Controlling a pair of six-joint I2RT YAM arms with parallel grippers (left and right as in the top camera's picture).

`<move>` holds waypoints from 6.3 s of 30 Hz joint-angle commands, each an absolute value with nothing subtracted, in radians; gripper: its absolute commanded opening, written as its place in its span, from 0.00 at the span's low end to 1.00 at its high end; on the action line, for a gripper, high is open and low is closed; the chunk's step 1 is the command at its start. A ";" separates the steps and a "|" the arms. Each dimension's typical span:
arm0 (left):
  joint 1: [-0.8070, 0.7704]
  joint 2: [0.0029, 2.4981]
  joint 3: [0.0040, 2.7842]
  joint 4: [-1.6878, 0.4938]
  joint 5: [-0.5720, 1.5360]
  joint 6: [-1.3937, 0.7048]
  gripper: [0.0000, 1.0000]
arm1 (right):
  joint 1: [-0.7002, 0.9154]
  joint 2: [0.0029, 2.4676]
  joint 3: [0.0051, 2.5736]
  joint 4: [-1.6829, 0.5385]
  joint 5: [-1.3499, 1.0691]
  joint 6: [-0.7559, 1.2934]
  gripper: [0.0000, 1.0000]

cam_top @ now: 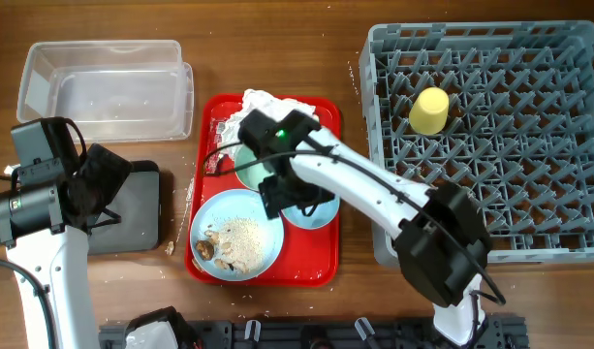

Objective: Sort waste into correct bins and load items into the dishwasher rack
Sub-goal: 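Reach the right gripper down and grasp the light-blue bowl, then carry the light-blue bowl to the rack and place it upside down, then reach the right gripper to the green bowl and grasp its rim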

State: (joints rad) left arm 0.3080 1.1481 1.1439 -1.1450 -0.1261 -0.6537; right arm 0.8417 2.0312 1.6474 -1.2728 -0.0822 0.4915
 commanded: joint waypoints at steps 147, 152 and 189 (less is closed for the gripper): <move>0.315 1.148 1.154 -1.145 -0.125 -0.666 1.00 | 0.092 1.782 1.527 -0.931 0.191 0.418 0.12; 0.315 1.148 1.154 -1.145 -0.125 -0.666 1.00 | 0.096 1.665 1.559 -0.921 -0.196 0.297 0.21; 0.315 1.148 1.154 -1.145 -0.125 -0.666 1.00 | 0.902 2.117 1.545 -0.670 0.122 0.579 0.36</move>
